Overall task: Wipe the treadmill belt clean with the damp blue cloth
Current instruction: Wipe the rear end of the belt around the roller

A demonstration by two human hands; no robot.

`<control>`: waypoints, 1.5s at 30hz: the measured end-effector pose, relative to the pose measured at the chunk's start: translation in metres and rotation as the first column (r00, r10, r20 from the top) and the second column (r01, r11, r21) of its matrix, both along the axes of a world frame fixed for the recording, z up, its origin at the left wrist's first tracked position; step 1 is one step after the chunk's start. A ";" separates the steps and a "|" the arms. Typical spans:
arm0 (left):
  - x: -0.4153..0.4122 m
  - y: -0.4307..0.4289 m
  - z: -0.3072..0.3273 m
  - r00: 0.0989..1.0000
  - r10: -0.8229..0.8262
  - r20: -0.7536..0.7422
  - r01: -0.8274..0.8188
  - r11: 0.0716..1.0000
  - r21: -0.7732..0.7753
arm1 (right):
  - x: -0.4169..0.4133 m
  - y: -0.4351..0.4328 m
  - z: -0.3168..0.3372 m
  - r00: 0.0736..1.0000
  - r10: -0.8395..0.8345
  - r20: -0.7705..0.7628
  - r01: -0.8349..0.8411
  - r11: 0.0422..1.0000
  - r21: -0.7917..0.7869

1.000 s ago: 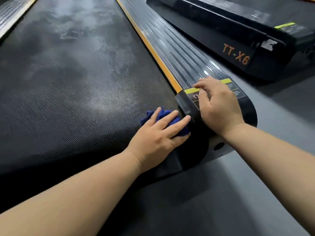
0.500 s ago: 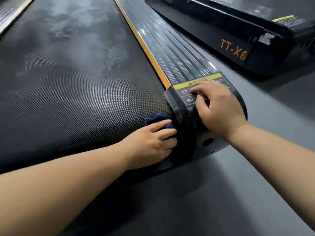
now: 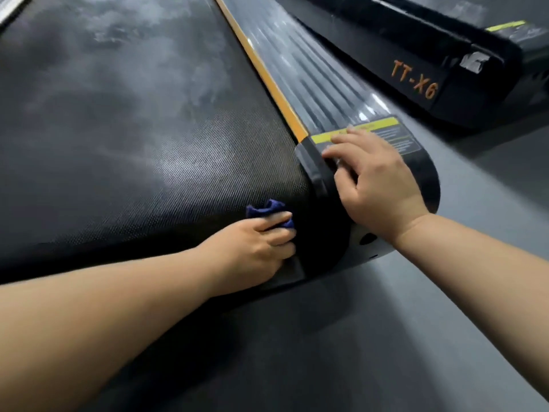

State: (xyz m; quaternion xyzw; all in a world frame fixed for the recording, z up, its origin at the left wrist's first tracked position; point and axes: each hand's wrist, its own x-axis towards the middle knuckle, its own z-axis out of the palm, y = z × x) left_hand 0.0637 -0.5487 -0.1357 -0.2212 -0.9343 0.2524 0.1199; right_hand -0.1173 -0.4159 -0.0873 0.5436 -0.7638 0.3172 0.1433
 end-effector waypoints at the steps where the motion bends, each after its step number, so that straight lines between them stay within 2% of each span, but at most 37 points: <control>1: 0.017 -0.008 0.003 1.000 -0.009 0.021 0.009 1.000 -0.020 | 0.002 -0.002 0.000 1.000 0.003 0.014 -0.003 1.000 0.005; 6: 0.072 -0.035 0.013 0.997 -0.001 0.077 0.008 0.996 -0.087 | 0.008 -0.003 -0.001 0.999 -0.032 -0.020 0.031 1.000 -0.001; 10: 0.033 -0.013 0.010 0.999 -0.009 -0.031 0.007 0.998 -0.065 | 0.013 -0.011 -0.002 0.998 0.004 -0.056 -0.004 1.000 -0.005; 14: 0.014 -0.009 0.009 0.999 0.014 -0.042 -0.014 1.000 0.006 | 0.020 -0.022 0.001 0.998 -0.030 -0.062 0.030 1.000 -0.006; 18: 0.070 -0.038 0.019 1.000 0.011 0.016 -0.012 0.999 0.043 | 0.041 -0.047 0.005 0.994 0.015 -0.108 -0.012 1.000 0.028; 21: 0.131 -0.067 0.021 0.998 0.023 0.060 -0.022 1.000 -0.007 | 0.060 -0.060 0.003 0.983 0.116 -0.143 -0.105 0.991 0.078; 24: 0.159 -0.071 0.016 0.997 0.074 0.024 -0.074 0.997 0.012 | 0.082 -0.068 -0.009 0.960 0.216 -0.177 -0.194 0.972 0.135; 30: 0.143 -0.059 0.000 0.989 0.133 -0.071 -0.130 0.991 0.043 | 0.129 -0.104 -0.011 0.957 0.268 -0.114 -0.250 0.956 0.152; 34: 0.213 -0.089 0.008 0.985 0.167 -0.045 -0.162 0.982 0.098 | 0.161 -0.114 -0.018 0.947 0.310 -0.088 -0.292 0.941 0.172; 38: 0.305 -0.123 0.021 0.969 0.246 0.029 -0.247 0.967 0.055 | 0.185 -0.121 -0.019 0.932 0.348 -0.101 -0.327 0.928 0.178; 40: 0.324 -0.127 0.024 0.965 0.261 0.024 -0.262 0.963 0.057 | 0.197 -0.134 -0.013 0.923 0.369 -0.109 -0.350 0.922 0.165; 45: 0.272 -0.114 0.020 0.982 0.166 -0.093 -0.158 0.984 0.085 | 0.228 -0.177 0.009 0.951 0.310 0.002 -0.308 0.943 0.123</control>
